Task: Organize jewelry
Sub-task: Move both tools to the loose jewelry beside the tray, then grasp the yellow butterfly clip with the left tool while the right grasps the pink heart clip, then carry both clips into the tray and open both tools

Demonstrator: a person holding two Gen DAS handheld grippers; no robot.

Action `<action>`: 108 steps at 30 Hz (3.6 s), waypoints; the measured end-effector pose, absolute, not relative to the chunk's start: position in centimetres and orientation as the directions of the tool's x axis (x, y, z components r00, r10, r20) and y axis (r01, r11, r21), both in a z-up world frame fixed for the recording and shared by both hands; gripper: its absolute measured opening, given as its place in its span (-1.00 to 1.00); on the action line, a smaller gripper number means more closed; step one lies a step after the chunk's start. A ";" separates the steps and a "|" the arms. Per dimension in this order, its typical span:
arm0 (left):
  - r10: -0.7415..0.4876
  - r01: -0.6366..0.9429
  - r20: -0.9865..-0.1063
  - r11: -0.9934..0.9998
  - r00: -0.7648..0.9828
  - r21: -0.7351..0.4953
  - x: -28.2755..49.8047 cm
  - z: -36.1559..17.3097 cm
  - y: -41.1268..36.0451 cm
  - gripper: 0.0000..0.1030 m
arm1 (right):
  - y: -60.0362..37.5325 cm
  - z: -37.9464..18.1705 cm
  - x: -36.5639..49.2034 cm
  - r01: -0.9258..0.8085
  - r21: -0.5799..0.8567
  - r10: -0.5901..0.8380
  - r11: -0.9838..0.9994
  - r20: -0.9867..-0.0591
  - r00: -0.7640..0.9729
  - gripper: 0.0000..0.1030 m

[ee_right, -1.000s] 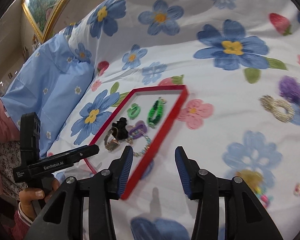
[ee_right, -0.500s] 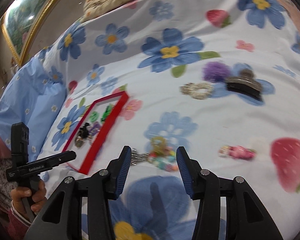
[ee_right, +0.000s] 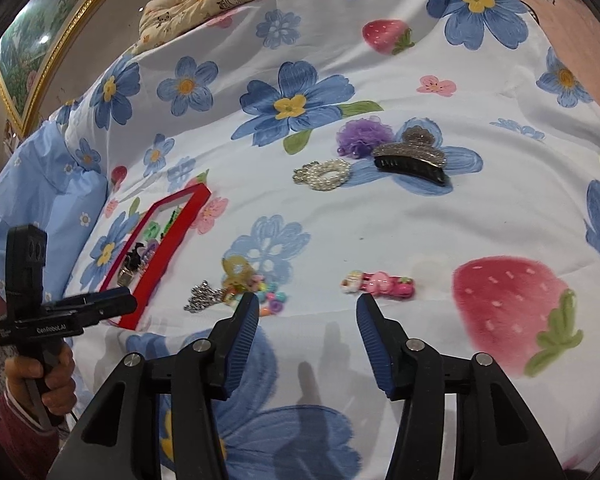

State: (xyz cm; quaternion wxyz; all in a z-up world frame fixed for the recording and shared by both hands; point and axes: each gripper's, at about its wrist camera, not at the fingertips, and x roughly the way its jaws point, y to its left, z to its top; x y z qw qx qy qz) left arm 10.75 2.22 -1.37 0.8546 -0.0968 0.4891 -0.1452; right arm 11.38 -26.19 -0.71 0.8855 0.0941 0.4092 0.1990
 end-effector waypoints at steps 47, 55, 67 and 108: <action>-0.389 0.221 -0.776 0.921 0.496 -0.320 15.2 -3.1 -0.5 -0.14 | -22.7 -3.0 15.2 -0.460 0.182 0.405 0.869 -0.795 0.451 -0.41; -0.367 0.135 -0.749 0.925 0.551 -0.354 12.4 -1.7 4.4 -0.14 | -18.4 -2.4 13.8 -0.487 0.244 0.476 0.838 -0.765 0.435 -0.41; -0.284 -0.017 -0.734 0.928 0.616 -0.373 8.9 -1.2 12.6 -0.14 | -11.1 -1.0 12.7 -0.593 0.267 0.557 0.759 -0.739 0.380 -0.41; -0.098 -0.242 -0.818 0.930 0.566 -0.279 8.4 -5.8 24.3 -0.14 | 7.3 -3.2 16.3 -0.740 0.237 0.574 0.629 -0.784 0.237 -0.41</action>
